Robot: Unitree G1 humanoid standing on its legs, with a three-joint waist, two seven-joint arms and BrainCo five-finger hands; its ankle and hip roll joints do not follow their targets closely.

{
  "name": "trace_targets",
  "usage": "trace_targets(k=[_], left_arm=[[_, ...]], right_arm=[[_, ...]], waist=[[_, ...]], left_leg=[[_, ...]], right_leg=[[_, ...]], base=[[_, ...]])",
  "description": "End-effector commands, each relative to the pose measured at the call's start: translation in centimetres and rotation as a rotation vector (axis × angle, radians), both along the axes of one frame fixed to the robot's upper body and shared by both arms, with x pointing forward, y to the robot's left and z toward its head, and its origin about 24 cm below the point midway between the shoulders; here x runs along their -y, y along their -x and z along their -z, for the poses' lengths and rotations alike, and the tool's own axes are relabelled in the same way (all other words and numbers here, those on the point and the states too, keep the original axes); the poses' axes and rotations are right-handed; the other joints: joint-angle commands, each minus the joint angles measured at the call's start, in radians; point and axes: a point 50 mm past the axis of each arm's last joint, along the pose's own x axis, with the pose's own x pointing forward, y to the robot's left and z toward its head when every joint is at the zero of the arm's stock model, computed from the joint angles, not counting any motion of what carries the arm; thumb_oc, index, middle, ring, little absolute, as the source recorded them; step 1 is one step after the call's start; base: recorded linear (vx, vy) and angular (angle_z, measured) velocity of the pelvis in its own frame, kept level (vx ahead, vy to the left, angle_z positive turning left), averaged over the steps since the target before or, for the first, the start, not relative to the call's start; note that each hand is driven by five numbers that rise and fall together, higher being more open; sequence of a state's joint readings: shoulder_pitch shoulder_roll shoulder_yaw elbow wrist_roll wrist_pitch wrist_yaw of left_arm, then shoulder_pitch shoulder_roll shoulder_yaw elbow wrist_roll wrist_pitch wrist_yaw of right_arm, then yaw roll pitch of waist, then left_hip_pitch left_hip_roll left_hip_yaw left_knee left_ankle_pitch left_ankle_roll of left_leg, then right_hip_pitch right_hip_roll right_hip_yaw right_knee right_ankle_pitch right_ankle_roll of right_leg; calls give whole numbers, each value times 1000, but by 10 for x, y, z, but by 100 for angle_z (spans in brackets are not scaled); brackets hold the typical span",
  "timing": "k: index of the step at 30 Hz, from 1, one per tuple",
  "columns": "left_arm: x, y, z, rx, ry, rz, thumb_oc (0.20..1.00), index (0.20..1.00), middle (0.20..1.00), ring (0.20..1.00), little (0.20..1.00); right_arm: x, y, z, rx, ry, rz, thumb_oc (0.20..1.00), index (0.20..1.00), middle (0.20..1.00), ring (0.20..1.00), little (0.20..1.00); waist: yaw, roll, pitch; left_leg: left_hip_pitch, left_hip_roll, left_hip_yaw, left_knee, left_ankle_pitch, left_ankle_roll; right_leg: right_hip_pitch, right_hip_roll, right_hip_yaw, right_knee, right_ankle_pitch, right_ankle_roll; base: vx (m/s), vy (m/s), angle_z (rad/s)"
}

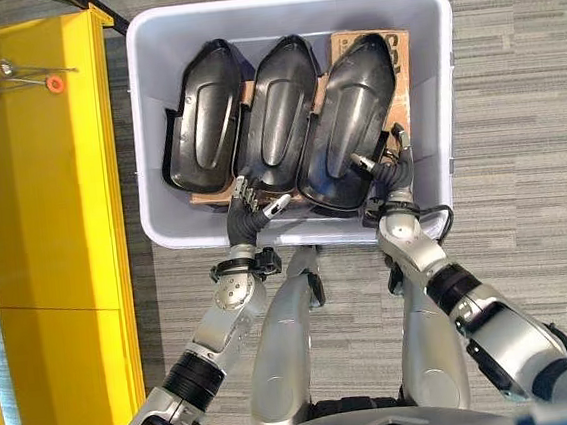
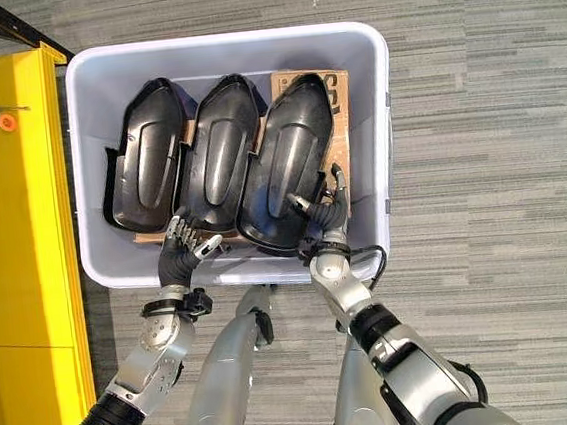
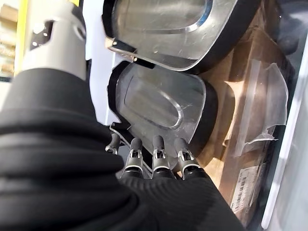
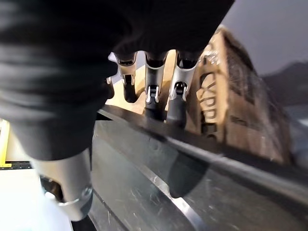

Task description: Move parts from the plastic box to the shelf.

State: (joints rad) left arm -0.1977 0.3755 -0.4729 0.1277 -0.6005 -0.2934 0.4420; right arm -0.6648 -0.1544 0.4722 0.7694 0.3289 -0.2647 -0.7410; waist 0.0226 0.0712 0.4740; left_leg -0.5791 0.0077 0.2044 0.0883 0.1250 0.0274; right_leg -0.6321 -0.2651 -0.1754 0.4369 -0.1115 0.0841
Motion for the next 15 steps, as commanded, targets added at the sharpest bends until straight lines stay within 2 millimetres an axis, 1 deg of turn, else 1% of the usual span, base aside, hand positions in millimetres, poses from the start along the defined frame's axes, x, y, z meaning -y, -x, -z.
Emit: trace_targets(k=[1, 4, 5, 6, 7, 8, 11, 12, 13, 15], left_arm=[[9, -5, -26, 126, 6, 68, 1000, 1000, 1000, 1000, 1000], [12, -5, -26, 126, 8, 79, 1000, 1000, 1000, 1000, 1000], [12, -5, -26, 126, 6, 80, 1000, 1000, 1000, 1000, 1000], [13, -6, -26, 123, 9, 86, 1000, 1000, 1000, 1000, 1000], [14, -6, -26, 123, 9, 87, 1000, 1000, 1000, 1000, 1000], [17, -6, -23, 107, 14, 110, 1000, 1000, 1000, 1000, 1000], [19, -6, -23, 105, 18, 121, 1000, 1000, 1000, 1000, 1000], [19, -6, -22, 101, 18, 126, 1000, 1000, 1000, 1000, 1000], [20, -6, -22, 101, 18, 127, 1000, 1000, 1000, 1000, 1000], [20, -5, -21, 96, 16, 130, 1000, 1000, 1000, 1000, 1000]], right_arm=[[2, 3, 50, -355, -4, 49, 1000, 1000, 1000, 1000, 1000], [7, 1, 52, -383, 39, 67, 1000, 1000, 1000, 1000, 1000], [12, 1, 55, -406, 57, 84, 1000, 1000, 1000, 1000, 1000], [15, 3, 61, -443, 25, 105, 1000, 1000, 1000, 1000, 1000], [15, 3, 61, -443, 24, 106, 1000, 1000, 1000, 1000, 1000], [27, 9, 77, -561, -12, 160, 1000, 1000, 1000, 1000, 1000], [37, 18, 89, -631, 20, 187, 1000, 1000, 1000, 1000, 1000], [40, 24, 97, -673, 40, 191, 1000, 1000, 1000, 1000, 1000], [40, 23, 97, -673, 40, 191, 1000, 1000, 1000, 1000, 1000], [43, 32, 106, -720, 72, 189, 1000, 1000, 1000, 1000, 1000]], waist=[[75, -5, 46], [83, -3, 46], [86, -3, 46], [89, -1, 46], [89, -1, 46], [102, 8, 46], [113, 16, 46], [118, 20, 46], [118, 20, 46], [122, 25, 46]], left_leg=[[-11, 50, 17, 194, -209, -68], [-17, 50, 15, 195, -210, -67], [-22, 50, 15, 197, -211, -66], [-26, 49, 14, 201, -213, -66], [-27, 50, 14, 201, -213, -66], [-36, 48, 9, 210, -218, -64], [-45, 47, 6, 216, -222, -62], [-52, 46, 4, 220, -224, -60], [-53, 46, 4, 221, -224, -60], [-61, 45, 1, 224, -225, -59]], right_leg=[[145, -126, 2, -299, 268, 111], [144, -125, -2, -299, 266, 111], [141, -124, -4, -297, 264, 110], [139, -124, -5, -295, 263, 110], [139, -124, -5, -295, 262, 110], [137, -125, -12, -291, 256, 110], [136, -125, -15, -290, 253, 111], [133, -126, -17, -289, 252, 112], [132, -126, -17, -289, 252, 112], [130, -127, -20, -288, 249, 112]], base=[[20, 23, 5], [10, 7, 11], [12, 18, 11], [13, 18, 14], [27, 11, 13], [26, 8, 8], [14, 11, -4], [7, 10, -7], [8, 8, 3], [11, 16, 31]])
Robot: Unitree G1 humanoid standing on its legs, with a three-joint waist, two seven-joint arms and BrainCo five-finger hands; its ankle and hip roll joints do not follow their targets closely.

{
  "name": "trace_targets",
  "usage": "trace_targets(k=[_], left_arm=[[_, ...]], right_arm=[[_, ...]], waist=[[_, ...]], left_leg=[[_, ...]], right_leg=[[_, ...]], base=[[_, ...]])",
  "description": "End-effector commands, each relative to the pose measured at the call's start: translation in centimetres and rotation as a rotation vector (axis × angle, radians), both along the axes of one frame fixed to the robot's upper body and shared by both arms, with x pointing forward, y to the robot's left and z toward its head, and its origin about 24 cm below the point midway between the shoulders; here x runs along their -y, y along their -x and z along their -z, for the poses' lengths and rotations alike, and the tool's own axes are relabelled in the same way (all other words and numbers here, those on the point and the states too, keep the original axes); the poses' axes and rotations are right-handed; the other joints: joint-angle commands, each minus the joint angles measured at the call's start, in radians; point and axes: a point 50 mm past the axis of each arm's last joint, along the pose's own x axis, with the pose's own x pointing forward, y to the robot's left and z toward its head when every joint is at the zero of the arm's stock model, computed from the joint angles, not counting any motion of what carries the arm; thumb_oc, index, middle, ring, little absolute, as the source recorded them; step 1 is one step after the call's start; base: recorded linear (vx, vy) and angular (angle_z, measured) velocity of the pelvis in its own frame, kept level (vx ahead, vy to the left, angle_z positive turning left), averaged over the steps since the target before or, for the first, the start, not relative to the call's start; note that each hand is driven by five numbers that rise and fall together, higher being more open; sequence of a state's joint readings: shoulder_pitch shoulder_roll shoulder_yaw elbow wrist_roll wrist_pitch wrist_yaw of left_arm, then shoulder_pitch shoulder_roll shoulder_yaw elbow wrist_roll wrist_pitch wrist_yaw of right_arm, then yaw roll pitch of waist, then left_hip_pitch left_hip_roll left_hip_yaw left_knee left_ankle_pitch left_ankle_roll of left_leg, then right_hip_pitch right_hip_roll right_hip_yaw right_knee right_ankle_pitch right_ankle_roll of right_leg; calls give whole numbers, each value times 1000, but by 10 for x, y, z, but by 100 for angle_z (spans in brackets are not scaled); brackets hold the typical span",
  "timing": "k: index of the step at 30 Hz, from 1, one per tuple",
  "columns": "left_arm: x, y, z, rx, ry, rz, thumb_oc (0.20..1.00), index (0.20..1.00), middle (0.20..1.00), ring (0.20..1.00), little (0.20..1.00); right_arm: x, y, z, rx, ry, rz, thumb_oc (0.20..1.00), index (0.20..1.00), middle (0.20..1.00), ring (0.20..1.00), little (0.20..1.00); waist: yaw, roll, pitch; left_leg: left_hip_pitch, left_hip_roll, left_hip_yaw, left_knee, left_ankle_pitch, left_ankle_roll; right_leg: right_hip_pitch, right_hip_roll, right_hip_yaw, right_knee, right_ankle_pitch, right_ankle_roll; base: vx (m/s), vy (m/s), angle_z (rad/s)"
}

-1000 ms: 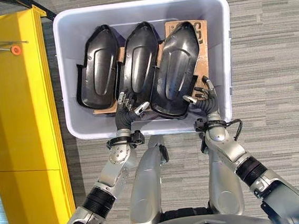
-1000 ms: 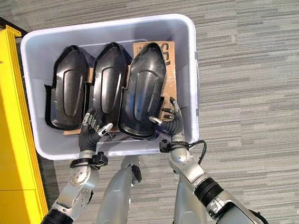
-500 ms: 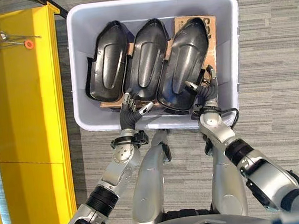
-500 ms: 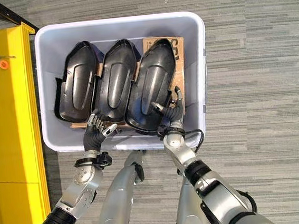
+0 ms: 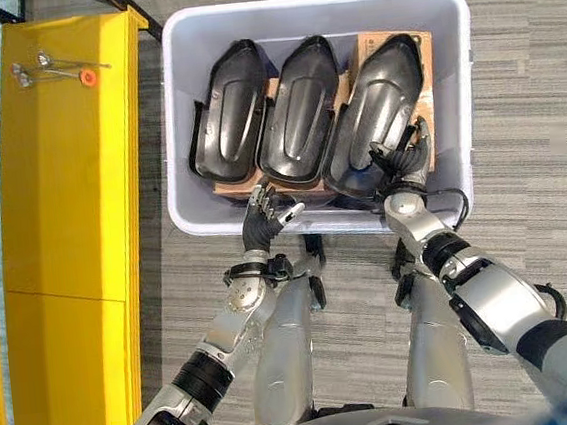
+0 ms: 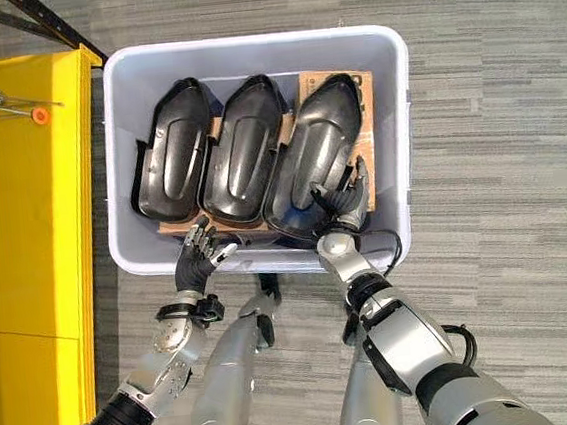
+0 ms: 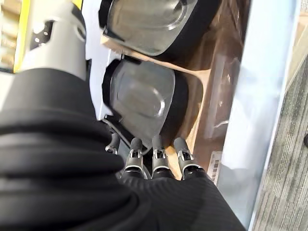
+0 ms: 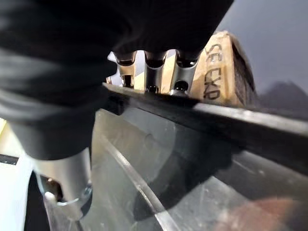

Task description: Move parts from the plastic box to the shelf.

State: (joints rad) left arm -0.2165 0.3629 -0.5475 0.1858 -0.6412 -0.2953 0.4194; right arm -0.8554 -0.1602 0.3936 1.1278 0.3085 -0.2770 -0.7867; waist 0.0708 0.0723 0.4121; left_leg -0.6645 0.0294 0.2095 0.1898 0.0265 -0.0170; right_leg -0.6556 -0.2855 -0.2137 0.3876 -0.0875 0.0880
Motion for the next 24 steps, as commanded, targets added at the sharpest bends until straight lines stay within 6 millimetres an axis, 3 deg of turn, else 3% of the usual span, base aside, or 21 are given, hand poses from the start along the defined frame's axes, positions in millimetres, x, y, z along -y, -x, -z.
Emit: trace_targets(k=[1, 5, 6, 7, 14, 18, 19, 24], left_arm=[[6, -6, -36, 160, 21, 62, 1000, 1000, 1000, 1000, 1000], [6, -6, -35, 157, 18, 62, 1000, 1000, 1000, 1000, 1000], [6, -6, -34, 155, 18, 62, 1000, 1000, 1000, 1000, 1000], [5, -6, -33, 151, 17, 62, 1000, 1000, 1000, 1000, 1000], [1, -7, -31, 136, 14, 49, 1000, 1000, 1000, 1000, 1000], [-1, -8, -30, 127, 16, 37, 1000, 1000, 1000, 1000, 1000], [-2, -9, -30, 122, 25, 31, 1000, 1000, 1000, 1000, 1000], [-4, -9, -30, 116, 32, 19, 1000, 1000, 1000, 1000, 1000]], right_arm=[[8, 58, 114, -644, -85, 23, 1000, 1000, 1000, 1000, 1000], [10, 63, 119, -671, -66, 20, 1000, 1000, 1000, 1000, 1000], [10, 64, 120, -677, -61, 17, 758, 758, 758, 758, 758], [11, 65, 122, -691, -49, 9, 200, 200, 200, 200, 200], [7, 57, 114, -658, -79, -14, 200, 200, 200, 200, 200], [-3, 50, 105, -580, -221, 1, 200, 200, 200, 200, 200], [-7, 44, 96, -506, -340, 28, 200, 200, 200, 200, 200], [-12, 36, 83, -404, -463, 51, 200, 200, 200, 200, 200]], waist=[[75, 23, 108], [76, 24, 108], [77, 24, 108], [79, 25, 108], [82, 25, 108], [73, 20, 108], [67, 14, 108], [55, 3, 108]], left_leg=[[22, 22, -4, 124, -126, -14], [14, 20, -5, 127, -128, -12], [11, 20, -5, 129, -128, -12], [2, 20, -9, 132, -128, -11], [-1, 21, -12, 136, -129, -7], [6, 25, -8, 136, -130, -7], [9, 27, -7, 137, -129, -9], [19, 29, -6, 133, -126, -12]], right_leg=[[154, -106, 17, -239, 225, 108], [151, -107, 14, -236, 225, 108], [149, -107, 13, -236, 224, 108], [144, -109, 10, -232, 224, 108], [132, -111, 13, -217, 218, 105], [127, -109, 22, -210, 215, 102], [127, -108, 24, -209, 215, 102], [132, -104, 26, -212, 219, 103]], base=[[9, 26, 49], [4, 14, 3], [6, 18, 28], [3, 9, 33], [-2, 15, 2], [-2, 5, -1], [0, 0, 0], [0, 0, 0]])
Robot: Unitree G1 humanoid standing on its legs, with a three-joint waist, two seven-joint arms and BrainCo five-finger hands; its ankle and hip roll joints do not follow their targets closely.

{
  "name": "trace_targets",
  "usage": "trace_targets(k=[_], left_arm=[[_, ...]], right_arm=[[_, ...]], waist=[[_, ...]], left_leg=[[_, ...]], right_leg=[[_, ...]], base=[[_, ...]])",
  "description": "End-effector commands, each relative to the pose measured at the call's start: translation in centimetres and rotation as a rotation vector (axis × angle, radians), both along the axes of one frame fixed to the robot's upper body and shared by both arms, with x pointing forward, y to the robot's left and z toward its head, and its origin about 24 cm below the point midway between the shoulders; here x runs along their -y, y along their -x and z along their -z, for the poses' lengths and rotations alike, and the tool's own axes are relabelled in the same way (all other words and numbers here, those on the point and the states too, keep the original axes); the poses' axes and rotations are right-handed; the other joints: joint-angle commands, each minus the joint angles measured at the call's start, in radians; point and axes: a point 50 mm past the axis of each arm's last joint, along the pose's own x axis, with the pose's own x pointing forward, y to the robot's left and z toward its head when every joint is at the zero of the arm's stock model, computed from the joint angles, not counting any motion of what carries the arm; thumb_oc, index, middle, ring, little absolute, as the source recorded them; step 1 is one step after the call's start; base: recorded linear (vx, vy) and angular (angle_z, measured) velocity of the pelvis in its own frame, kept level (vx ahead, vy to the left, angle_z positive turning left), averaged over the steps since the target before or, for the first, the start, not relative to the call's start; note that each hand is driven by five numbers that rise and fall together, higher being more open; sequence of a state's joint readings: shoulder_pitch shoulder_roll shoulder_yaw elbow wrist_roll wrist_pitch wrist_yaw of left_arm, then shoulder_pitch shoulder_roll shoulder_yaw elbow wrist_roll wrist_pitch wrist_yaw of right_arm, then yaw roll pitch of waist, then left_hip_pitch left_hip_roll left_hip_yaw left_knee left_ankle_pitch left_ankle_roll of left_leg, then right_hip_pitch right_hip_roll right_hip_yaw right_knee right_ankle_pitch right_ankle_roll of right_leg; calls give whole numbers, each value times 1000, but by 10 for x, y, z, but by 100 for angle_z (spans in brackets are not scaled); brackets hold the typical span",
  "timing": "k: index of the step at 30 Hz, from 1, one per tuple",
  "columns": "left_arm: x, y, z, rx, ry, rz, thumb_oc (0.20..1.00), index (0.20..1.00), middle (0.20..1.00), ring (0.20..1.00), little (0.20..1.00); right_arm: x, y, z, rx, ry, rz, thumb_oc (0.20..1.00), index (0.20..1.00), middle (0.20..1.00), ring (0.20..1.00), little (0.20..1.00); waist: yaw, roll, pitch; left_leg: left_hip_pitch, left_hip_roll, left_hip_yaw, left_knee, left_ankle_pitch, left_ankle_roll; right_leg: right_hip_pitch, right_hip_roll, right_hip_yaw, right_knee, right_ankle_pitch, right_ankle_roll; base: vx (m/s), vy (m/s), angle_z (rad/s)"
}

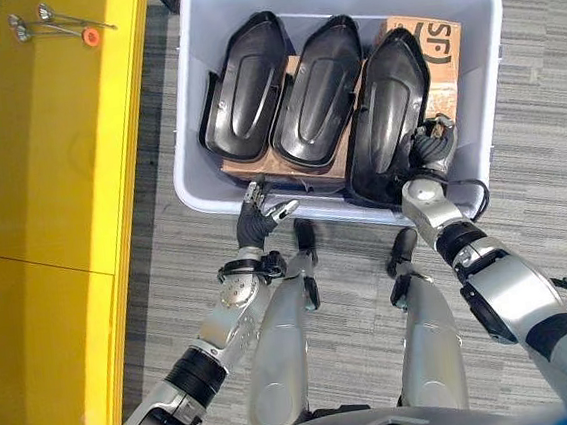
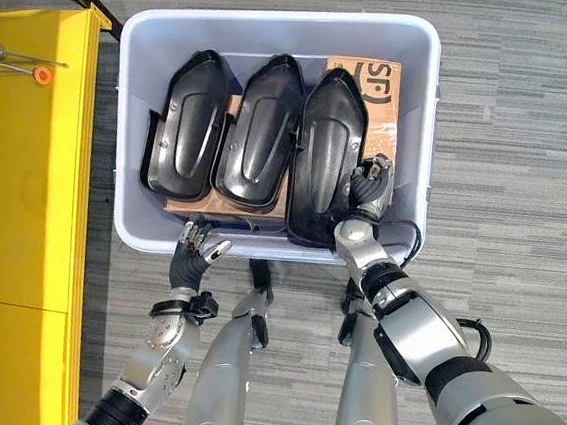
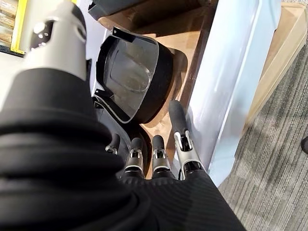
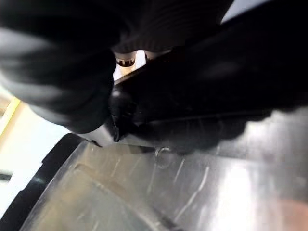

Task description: Move parts from the plastic box to the shelf.

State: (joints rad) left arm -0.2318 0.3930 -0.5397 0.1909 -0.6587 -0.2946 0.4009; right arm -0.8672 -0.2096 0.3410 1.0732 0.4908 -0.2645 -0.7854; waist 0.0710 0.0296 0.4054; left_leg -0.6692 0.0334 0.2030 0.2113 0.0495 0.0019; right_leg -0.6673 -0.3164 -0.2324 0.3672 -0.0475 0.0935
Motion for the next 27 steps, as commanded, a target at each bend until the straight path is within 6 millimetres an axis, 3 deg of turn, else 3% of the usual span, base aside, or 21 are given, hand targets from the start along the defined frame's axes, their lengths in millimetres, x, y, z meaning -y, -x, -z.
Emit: trace_targets(k=[1, 4, 5, 6, 7, 9, 16, 17, 24, 27], left_arm=[[4, -5, -26, 104, 51, 15, 1000, 1000, 1000, 1000, 1000], [0, -7, -28, 105, 59, -3, 1000, 1000, 1000, 1000, 1000], [0, -6, -28, 104, 59, -3, 1000, 1000, 1000, 1000, 1000], [-7, -8, -25, 91, 55, -38, 1000, 1000, 1000, 1000, 1000], [-7, -8, -25, 90, 55, -38, 1000, 1000, 1000, 1000, 1000], [-13, -7, -24, 83, 43, -58, 1000, 1000, 1000, 1000, 1000], [-16, -5, -24, 81, 39, -54, 1000, 1000, 1000, 1000, 1000], [-20, -4, -26, 88, 40, -59, 1000, 1000, 1000, 1000, 1000], [-36, 3, -21, 59, 24, -87, 1000, 1000, 1000, 1000, 1000], [-46, 9, -13, 21, 11, -102, 1000, 1000, 1000, 1000, 1000]], right_arm=[[-35, 40, 92, -388, -304, -89, 200, 200, 200, 200, 200], [-43, 29, 62, -208, -347, -130, 200, 200, 200, 200, 200], [-43, 29, 62, -208, -347, -130, 200, 200, 200, 200, 200], [-50, 26, 34, -54, -358, -198, 200, 200, 200, 200, 200], [-50, 26, 34, -55, -357, -198, 200, 200, 200, 200, 200], [-51, 30, 1, 130, -362, -284, 200, 200, 200, 200, 200], [-43, 43, -22, 285, -418, -352, 200, 200, 200, 200, 200], [-35, 46, -36, 354, -397, -366, 200, 200, 200, 200, 200], [-12, 69, -54, 506, -431, -382, 200, 200, 200, 200, 200], [1, 80, -57, 547, -437, -388, 200, 200, 200, 200, 200]], waist=[[53, 43, 115], [35, 23, 115], [34, 23, 115], [20, 3, 115], [20, 3, 115], [-1, -21, 115], [-12, -40, 115], [-18, -44, 115], [-36, -67, 103], [-47, -84, 73]], left_leg=[[25, 26, 1, 111, -148, -32], [37, 34, 4, 108, -145, -35], [38, 34, 4, 108, -145, -35], [50, 41, 7, 104, -141, -37], [51, 41, 7, 104, -141, -37], [75, 50, 10, 100, -134, -41], [131, 58, 12, 79, -118, -47], [152, 60, 14, 67, -112, -50], [262, 74, 20, 23, -86, -63], [299, 79, 31, -10, -44, -64]], right_leg=[[146, -72, 46, -192, 180, 97], [147, -67, 50, -190, 184, 95], [147, -67, 50, -190, 184, 95], [152, -64, 53, -192, 185, 93], [153, -64, 53, -192, 185, 93], [173, -58, 54, -198, 188, 91], [218, -48, 49, -214, 188, 90], [231, -44, 48, -218, 187, 91], [312, -34, 45, -228, 178, 89], [335, -35, 41, -243, 194, 81]], base=[[0, 0, 0], [-12, -8, -1], [-51, -39, -3], [-32, -29, -5], [-54, -59, -7], [-36, -60, -8], [-18, -42, -7], [-9, -38, -1], [-14, -48, -8], [-22, -58, -8]])
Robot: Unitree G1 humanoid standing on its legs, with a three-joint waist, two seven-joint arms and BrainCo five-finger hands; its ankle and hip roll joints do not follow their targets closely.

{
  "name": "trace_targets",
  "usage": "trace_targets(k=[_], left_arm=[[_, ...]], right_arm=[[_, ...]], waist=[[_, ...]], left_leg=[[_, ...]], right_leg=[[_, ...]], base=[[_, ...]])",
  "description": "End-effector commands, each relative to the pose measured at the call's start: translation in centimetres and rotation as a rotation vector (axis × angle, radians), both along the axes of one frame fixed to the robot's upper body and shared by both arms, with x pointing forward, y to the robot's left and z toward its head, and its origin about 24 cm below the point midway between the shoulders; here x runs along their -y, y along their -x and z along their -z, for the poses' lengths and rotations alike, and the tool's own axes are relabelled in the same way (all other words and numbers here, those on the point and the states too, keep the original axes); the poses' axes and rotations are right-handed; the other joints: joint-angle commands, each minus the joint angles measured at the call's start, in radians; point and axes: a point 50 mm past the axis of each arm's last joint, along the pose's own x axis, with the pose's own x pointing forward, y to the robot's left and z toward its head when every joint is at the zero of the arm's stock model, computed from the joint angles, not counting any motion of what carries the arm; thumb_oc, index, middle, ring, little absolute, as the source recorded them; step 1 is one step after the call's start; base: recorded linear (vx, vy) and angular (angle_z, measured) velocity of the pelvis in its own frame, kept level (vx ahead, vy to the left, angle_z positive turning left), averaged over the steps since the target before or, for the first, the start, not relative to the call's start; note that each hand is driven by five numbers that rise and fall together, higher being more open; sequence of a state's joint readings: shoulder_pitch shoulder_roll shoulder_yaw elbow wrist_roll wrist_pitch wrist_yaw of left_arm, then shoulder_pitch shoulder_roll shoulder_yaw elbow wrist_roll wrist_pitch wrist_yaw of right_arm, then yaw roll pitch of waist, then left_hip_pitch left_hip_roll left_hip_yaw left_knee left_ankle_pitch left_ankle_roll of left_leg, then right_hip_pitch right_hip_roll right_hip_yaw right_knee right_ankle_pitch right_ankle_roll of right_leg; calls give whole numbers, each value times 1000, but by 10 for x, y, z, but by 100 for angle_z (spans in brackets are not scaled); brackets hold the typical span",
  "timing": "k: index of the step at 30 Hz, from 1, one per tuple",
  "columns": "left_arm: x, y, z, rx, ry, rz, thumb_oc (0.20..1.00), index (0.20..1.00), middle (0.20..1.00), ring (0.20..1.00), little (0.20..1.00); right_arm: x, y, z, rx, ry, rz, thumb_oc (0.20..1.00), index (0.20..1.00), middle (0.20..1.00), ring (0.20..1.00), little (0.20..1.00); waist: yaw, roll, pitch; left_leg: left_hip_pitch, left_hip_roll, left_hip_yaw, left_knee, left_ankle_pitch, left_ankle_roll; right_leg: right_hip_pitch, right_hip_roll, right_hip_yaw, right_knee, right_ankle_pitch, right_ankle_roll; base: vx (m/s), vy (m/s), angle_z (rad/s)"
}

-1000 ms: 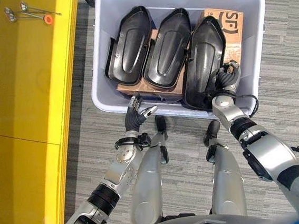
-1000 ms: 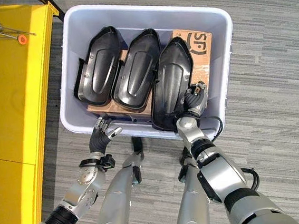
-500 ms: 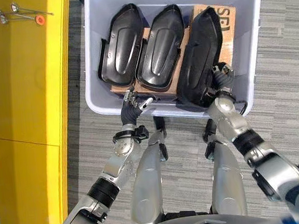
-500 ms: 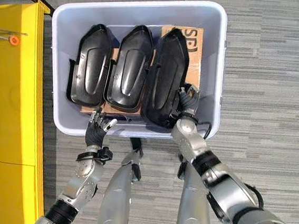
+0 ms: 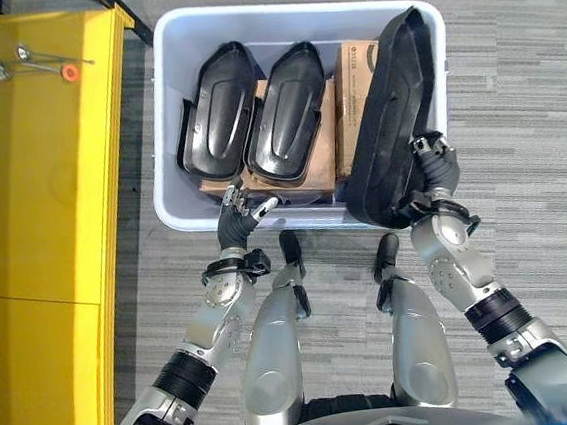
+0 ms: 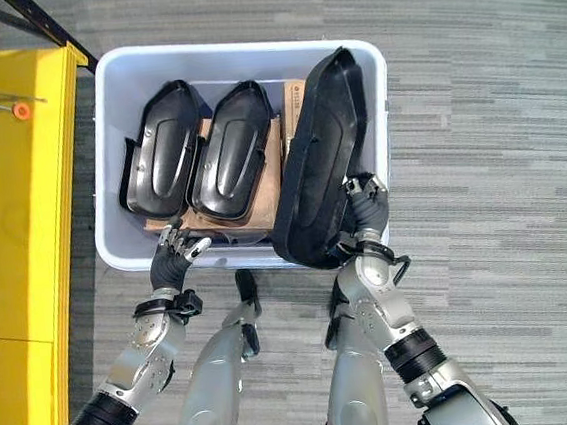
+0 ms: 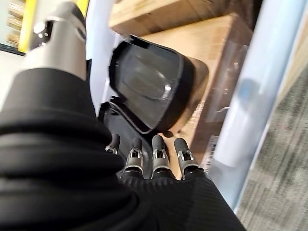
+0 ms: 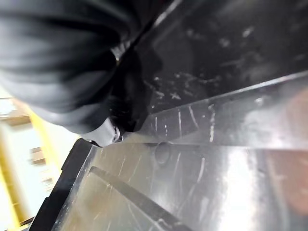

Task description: Move parts from the plastic box to the shelf.

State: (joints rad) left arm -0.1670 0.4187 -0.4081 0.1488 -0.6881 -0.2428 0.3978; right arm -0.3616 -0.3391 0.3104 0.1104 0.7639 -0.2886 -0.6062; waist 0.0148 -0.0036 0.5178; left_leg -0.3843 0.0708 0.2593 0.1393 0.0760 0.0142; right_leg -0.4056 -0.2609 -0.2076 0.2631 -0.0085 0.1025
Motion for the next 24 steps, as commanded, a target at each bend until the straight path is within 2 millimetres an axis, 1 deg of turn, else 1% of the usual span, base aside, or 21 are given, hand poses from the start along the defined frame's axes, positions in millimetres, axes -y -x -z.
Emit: trace_targets(k=[1, 3, 5, 6, 7, 10, 12, 13, 14, 15, 17, 21, 22, 23, 24], left_arm=[[-17, 8, -10, 42, -20, 5, 1000, 1000, 1000, 1000, 1000], [-18, 10, -10, 40, -23, 5, 1000, 1000, 1000, 1000, 1000], [-22, 15, -8, 29, -37, 15, 1000, 1000, 1000, 1000, 1000], [-22, 15, -8, 29, -37, 15, 1000, 1000, 1000, 1000, 1000], [-25, 19, -5, 13, -51, 23, 1000, 1000, 1000, 1000, 1000], [-29, 22, -2, 1, -61, 18, 1000, 1000, 1000, 1000, 1000], [-33, 27, 4, -26, -73, 19, 1000, 1000, 1000, 1000, 1000], [-35, 31, 6, -33, -76, 26, 1000, 1000, 1000, 1000, 1000], [-36, 31, 6, -33, -76, 26, 1000, 1000, 1000, 1000, 1000], [-37, 35, 8, -43, -78, 38, 1000, 1000, 1000, 1000, 1000], [-39, 37, 9, -50, -87, 37, 1000, 1000, 1000, 1000, 1000], [-46, 43, 16, -77, -112, 37, 1000, 1000, 1000, 1000, 1000], [-51, 45, 17, -87, -127, 27, 1000, 1000, 1000, 1000, 1000], [-52, 47, 20, -99, -128, 24, 1000, 1000, 1000, 1000, 1000], [-52, 47, 20, -100, -128, 23, 1000, 1000, 1000, 1000, 1000]], right_arm=[[8, 10, -32, 202, -54, -30, 200, 200, 200, 200, 200], [11, 13, -32, 206, -42, -26, 200, 200, 200, 200, 200], [21, 21, -33, 223, -20, -34, 200, 200, 200, 200, 200], [21, 21, -33, 223, -20, -34, 200, 200, 200, 200, 200], [23, 27, -31, 227, -19, -54, 200, 200, 200, 200, 200], [27, 32, -33, 241, 10, -71, 200, 200, 200, 200, 200], [30, 39, -32, 242, 34, -109, 200, 200, 200, 200, 200], [34, 44, -29, 232, 58, -135, 200, 200, 200, 200, 200], [34, 44, -29, 232, 58, -135, 200, 200, 200, 200, 200], [36, 48, -26, 217, 88, -157, 200, 200, 200, 200, 200], [37, 49, -23, 204, 106, -172, 200, 200, 200, 200, 200], [38, 54, -13, 151, 146, -226, 200, 200, 200, 200, 200], [37, 55, -8, 124, 161, -257, 200, 200, 200, 200, 200], [36, 56, -3, 103, 170, -269, 200, 200, 200, 200, 200], [36, 56, -3, 103, 170, -269, 200, 200, 200, 200, 200]], waist=[[7, -53, -47], [5, -54, -56], [-1, -59, -83], [-1, -59, -83], [-3, -58, -102], [-7, -56, -124], [-13, -56, -155], [-17, -55, -176], [-18, -56, -178], [-20, -53, -198], [-19, -51, -212], [-19, -44, -261], [-15, -40, -283], [-14, -39, -296], [-14, -38, -296]], left_leg=[[27, 44, -23, 52, -65, -80], [40, 47, -22, 44, -60, -82], [78, 56, -16, 19, -48, -90], [80, 56, -16, 18, -48, -90], [105, 59, -15, -5, -36, -95], [129, 60, -17, -26, -27, -99], [164, 66, -14, -50, -17, -106], [186, 73, -11, -54, -17, -109], [184, 73, -11, -56, -15, -109], [212, 83, -9, -59, -19, -112], [223, 89, -8, -60, -18, -113], [278, 110, -9, -62, -22, -120], [304, 120, -11, -62, -23, -123], [317, 126, -10, -66, -21, -125], [319, 127, -10, -67, -21, -125]], right_leg=[[82, -87, 14, -141, 152, 72], [91, -86, 12, -143, 151, 71], [114, -81, 10, -145, 143, 72], [115, -81, 10, -146, 143, 72], [131, -78, 10, -151, 141, 73], [146, -77, 7, -154, 137, 75], [173, -75, 2, -159, 130, 76], [191, -69, 4, -161, 124, 76], [189, -69, 4, -163, 127, 76], [212, -65, 2, -161, 116, 76], [221, -62, 3, -159, 111, 74], [265, -44, -7, -137, 72, 66], [286, -32, -9, -119, 49, 62], [295, -27, -9, -111, 39, 60], [296, -27, -9, -111, 39, 60]], base=[[35, -63, -13], [23, -37, -8], [41, -38, -7], [51, -34, -5], [53, -46, -3], [49, -31, -4], [89, -56, -2], [66, -42, -2], [93, -72, -6], [73, -60, -6], [58, -53, -3], [82, -78, -3], [112, -125, -5], [71, -103, -7], [52, -81, -3]])
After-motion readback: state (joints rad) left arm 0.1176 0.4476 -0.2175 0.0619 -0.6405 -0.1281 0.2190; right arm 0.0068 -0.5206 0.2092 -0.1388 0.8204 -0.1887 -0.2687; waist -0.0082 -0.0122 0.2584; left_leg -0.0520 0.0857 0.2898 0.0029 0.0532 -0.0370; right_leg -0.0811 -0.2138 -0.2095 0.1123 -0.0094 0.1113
